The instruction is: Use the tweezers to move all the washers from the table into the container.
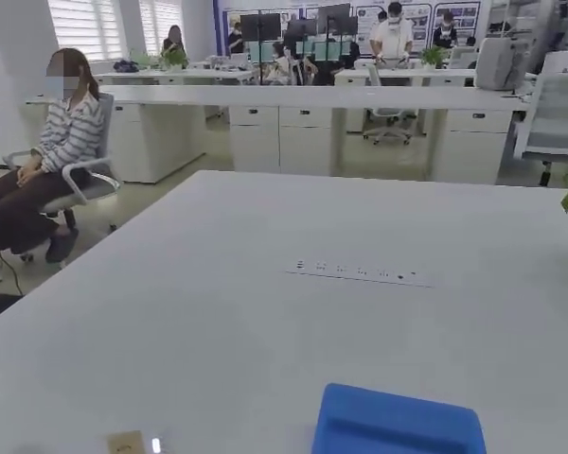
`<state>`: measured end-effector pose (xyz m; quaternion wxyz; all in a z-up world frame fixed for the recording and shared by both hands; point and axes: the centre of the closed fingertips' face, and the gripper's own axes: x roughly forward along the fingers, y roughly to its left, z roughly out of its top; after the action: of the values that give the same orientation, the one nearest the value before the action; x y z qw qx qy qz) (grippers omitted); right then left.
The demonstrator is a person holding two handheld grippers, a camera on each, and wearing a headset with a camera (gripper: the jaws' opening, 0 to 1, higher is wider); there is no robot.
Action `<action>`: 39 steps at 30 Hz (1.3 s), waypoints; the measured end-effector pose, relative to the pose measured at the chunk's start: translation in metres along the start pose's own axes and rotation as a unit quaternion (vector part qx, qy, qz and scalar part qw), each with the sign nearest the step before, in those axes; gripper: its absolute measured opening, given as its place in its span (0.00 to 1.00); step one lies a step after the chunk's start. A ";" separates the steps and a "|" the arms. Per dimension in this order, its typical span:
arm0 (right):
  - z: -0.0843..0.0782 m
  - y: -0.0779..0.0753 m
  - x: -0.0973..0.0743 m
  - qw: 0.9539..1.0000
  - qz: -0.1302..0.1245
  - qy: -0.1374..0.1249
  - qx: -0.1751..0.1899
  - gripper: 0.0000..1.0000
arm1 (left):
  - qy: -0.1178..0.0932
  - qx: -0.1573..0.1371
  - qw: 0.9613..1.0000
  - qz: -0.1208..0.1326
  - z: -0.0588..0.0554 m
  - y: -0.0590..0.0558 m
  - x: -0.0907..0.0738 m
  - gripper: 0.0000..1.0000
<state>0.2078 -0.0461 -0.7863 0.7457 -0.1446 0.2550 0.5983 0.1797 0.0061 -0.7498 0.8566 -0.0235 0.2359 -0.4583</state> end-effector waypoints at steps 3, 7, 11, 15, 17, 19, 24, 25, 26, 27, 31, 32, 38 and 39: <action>-0.010 0.009 -0.004 0.999 0.012 0.023 -0.020 0.03 | 0.008 0.010 1.000 -0.021 0.003 -0.010 0.006 0.29; -0.023 0.020 -0.007 0.997 0.025 0.058 -0.052 0.03 | 0.020 0.025 0.998 -0.054 0.011 -0.025 0.019 0.22; -0.030 0.030 -0.008 0.995 0.038 0.071 -0.057 0.03 | 0.042 0.067 0.993 -0.082 0.014 -0.037 0.031 0.12; -0.034 0.033 -0.009 0.993 0.040 0.083 -0.070 0.03 | 0.058 0.096 0.988 -0.111 0.015 -0.050 0.042 0.09; -0.034 0.034 -0.009 0.992 0.041 0.087 -0.077 0.03 | 0.064 0.103 0.985 -0.124 0.016 -0.056 0.047 0.09; -0.034 0.035 -0.010 0.991 0.043 0.091 -0.084 0.03 | 0.069 0.110 0.982 -0.134 0.016 -0.060 0.051 0.09; -0.035 0.039 -0.009 0.989 0.047 0.100 -0.101 0.03 | 0.080 0.130 0.977 -0.150 0.015 -0.067 0.057 0.08; -0.035 0.040 -0.009 0.988 0.049 0.102 -0.104 0.03 | 0.082 0.134 0.975 -0.155 0.015 -0.069 0.057 0.08; -0.036 0.040 -0.008 0.987 0.051 0.107 -0.108 0.03 | 0.086 0.138 0.974 -0.158 0.015 -0.070 0.057 0.08; -0.037 0.040 -0.008 0.986 0.052 0.111 -0.112 0.03 | 0.087 0.148 0.973 -0.157 0.014 -0.070 0.058 0.07; -0.040 0.040 -0.005 0.982 0.057 0.127 -0.131 0.03 | 0.091 0.152 0.971 -0.159 0.014 -0.071 0.058 0.05; -0.040 0.040 -0.005 0.981 0.057 0.128 -0.135 0.03 | 0.091 0.156 0.971 -0.160 0.014 -0.071 0.058 0.05; -0.040 0.040 -0.002 0.976 0.064 0.141 -0.155 0.03 | 0.099 0.174 0.968 -0.153 0.012 -0.068 0.057 0.00; -0.040 0.039 -0.002 0.975 0.063 0.144 -0.160 0.03 | 0.101 0.174 0.968 -0.153 0.012 -0.067 0.057 0.00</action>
<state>0.1621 -0.0589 -0.8150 0.6295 -0.3301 0.2691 0.6498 0.1598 -0.0804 -0.7441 0.7390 0.1364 0.2317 -0.6178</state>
